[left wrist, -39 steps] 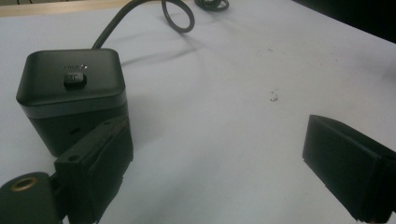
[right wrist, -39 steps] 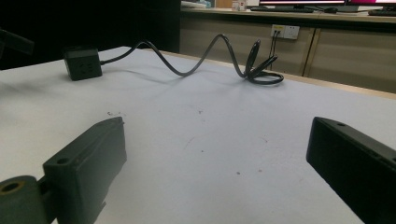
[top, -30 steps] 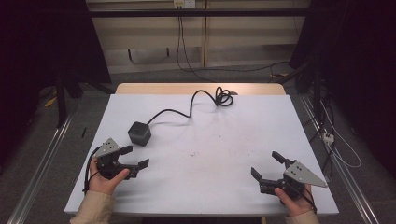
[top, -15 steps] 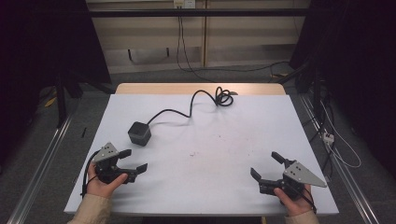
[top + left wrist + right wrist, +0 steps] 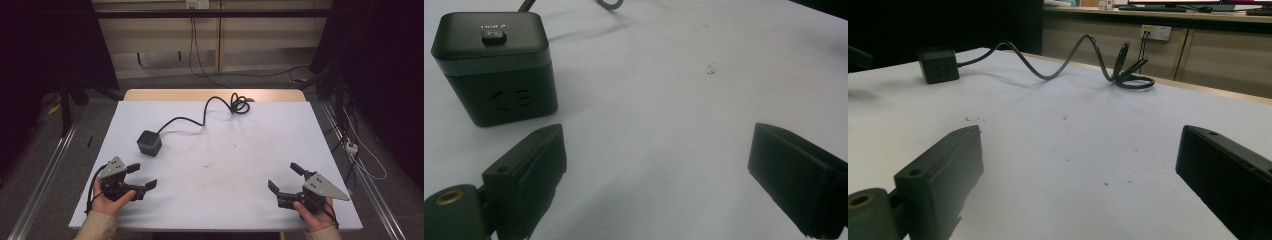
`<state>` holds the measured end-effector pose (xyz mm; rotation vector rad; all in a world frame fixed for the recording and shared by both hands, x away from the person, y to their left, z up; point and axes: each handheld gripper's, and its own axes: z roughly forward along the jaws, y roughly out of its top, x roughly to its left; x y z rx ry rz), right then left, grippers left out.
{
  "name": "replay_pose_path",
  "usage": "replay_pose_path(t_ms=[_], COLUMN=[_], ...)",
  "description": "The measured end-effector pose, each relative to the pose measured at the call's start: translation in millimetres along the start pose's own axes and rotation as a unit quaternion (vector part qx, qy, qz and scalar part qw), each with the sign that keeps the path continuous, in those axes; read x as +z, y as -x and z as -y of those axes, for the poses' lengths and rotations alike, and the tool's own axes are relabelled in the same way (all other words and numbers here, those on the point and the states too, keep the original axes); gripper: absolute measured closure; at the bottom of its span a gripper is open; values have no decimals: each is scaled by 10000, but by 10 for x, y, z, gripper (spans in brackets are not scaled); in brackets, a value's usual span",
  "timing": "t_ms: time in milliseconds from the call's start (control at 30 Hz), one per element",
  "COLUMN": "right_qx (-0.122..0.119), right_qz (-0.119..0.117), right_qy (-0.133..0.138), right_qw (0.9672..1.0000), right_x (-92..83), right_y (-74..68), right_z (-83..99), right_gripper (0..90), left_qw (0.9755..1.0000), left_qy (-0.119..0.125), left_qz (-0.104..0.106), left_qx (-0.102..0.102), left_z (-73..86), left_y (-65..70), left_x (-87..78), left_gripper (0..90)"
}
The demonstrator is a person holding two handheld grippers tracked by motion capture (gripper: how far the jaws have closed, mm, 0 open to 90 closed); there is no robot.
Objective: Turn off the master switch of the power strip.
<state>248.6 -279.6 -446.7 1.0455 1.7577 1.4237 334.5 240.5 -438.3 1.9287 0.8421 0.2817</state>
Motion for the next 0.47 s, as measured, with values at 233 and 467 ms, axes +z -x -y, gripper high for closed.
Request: replay_pose_path(t_ms=[233, 467], right_qx=[-9, -38], right_qz=[-23, -26], right_qy=[-38, -70], right_qw=[10000, 10000], right_x=[8, 22], right_y=[-1, -17], right_z=[3, 5], right_gripper=[43, 43], left_qw=[10000, 10000], left_qy=[10, 24], left_qz=[-39, -51], left_qx=[57, 65], left_z=[0, -11], left_y=[5, 7], left_x=[8, 21], left_gripper=[84, 84])
